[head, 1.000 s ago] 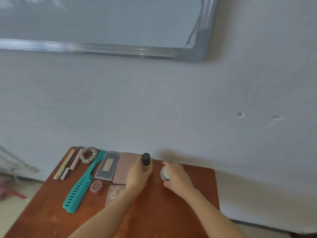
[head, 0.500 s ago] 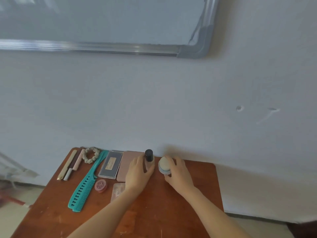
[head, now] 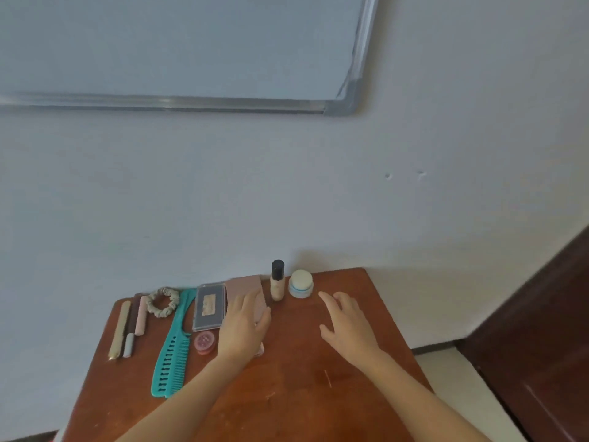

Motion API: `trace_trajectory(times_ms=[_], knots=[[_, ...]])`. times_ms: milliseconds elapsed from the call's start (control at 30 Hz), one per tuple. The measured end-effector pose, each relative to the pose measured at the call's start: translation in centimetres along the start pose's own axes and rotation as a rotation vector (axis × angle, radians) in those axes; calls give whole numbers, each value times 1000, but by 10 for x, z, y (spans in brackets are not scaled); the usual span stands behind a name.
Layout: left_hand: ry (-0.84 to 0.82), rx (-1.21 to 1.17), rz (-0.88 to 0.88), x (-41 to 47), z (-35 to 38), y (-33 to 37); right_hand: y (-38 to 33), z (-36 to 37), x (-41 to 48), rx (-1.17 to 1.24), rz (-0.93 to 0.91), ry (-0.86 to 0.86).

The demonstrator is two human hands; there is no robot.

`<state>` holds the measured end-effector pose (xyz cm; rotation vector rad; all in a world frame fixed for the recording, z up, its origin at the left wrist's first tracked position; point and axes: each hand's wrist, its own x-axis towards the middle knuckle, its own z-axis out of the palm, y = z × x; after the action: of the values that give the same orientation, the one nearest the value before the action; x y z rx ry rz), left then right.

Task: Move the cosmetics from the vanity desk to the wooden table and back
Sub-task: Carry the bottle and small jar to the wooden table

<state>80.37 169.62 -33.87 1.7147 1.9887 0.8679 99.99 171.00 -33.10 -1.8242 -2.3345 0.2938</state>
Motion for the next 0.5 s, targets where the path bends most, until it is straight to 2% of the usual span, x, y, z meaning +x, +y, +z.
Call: trace_trajectory(times_ms=[233, 400, 500], knots=[[-157, -52, 320, -48, -26, -3, -34, -4, -114, 16, 291, 130], [-359, -200, 648, -98, -14, 55, -29, -18, -229, 40, 576, 228], [-458, -269, 774, -138, -3, 97, -29, -38, -292, 15, 708, 356]])
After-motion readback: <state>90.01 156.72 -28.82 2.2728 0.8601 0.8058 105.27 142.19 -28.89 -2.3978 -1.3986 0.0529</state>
